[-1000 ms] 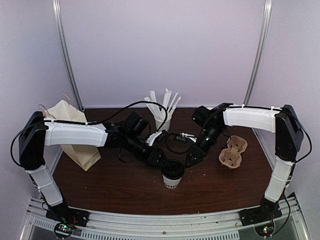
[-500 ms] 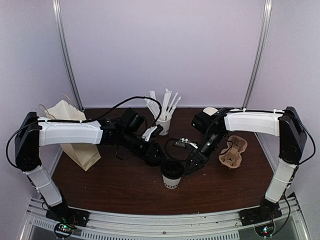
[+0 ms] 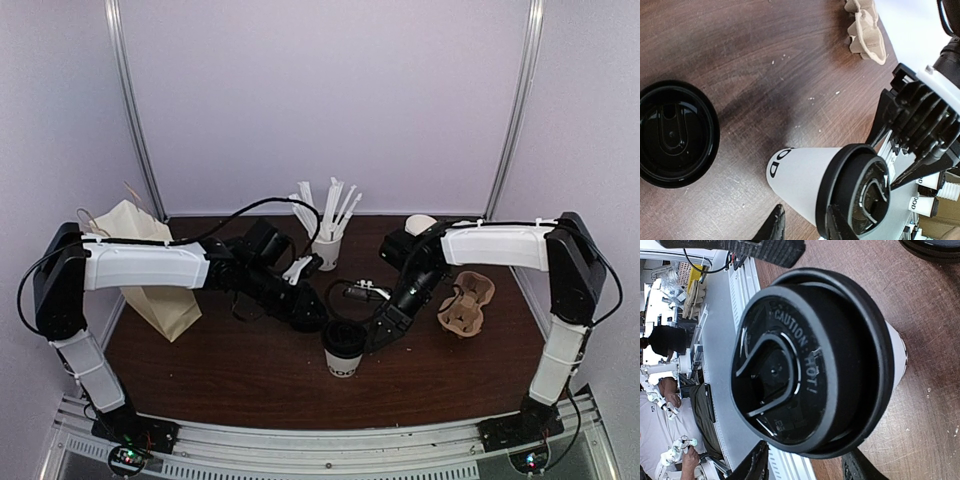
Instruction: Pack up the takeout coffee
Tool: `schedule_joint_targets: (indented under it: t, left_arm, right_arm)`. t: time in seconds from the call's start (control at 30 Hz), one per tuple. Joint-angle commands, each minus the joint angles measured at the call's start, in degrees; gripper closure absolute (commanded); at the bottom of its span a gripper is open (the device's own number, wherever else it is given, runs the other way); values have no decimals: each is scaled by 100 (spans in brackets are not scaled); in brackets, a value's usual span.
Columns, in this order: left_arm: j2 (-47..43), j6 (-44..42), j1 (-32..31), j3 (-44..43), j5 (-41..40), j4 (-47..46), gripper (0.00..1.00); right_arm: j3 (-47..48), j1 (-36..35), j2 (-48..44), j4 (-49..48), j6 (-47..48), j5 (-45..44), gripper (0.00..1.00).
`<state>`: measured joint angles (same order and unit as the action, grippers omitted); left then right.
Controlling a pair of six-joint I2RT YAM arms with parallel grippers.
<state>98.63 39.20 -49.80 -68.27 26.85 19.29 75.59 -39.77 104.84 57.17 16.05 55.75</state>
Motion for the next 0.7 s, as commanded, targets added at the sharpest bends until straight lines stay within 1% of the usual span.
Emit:
schedule_joint_targets:
  t: [0.0, 0.43, 0.67]
  left_arm:
    - [78, 63, 43, -38, 38, -25, 70]
    - [180, 122, 41, 130, 162, -177, 70]
    - [191, 129, 41, 199, 197, -154, 71]
  right_arm:
    - [137, -13, 138, -75, -89, 179, 51]
    - [205, -9, 351, -55, -167, 252, 51]
    - [258, -5, 263, 112, -11, 418, 49]
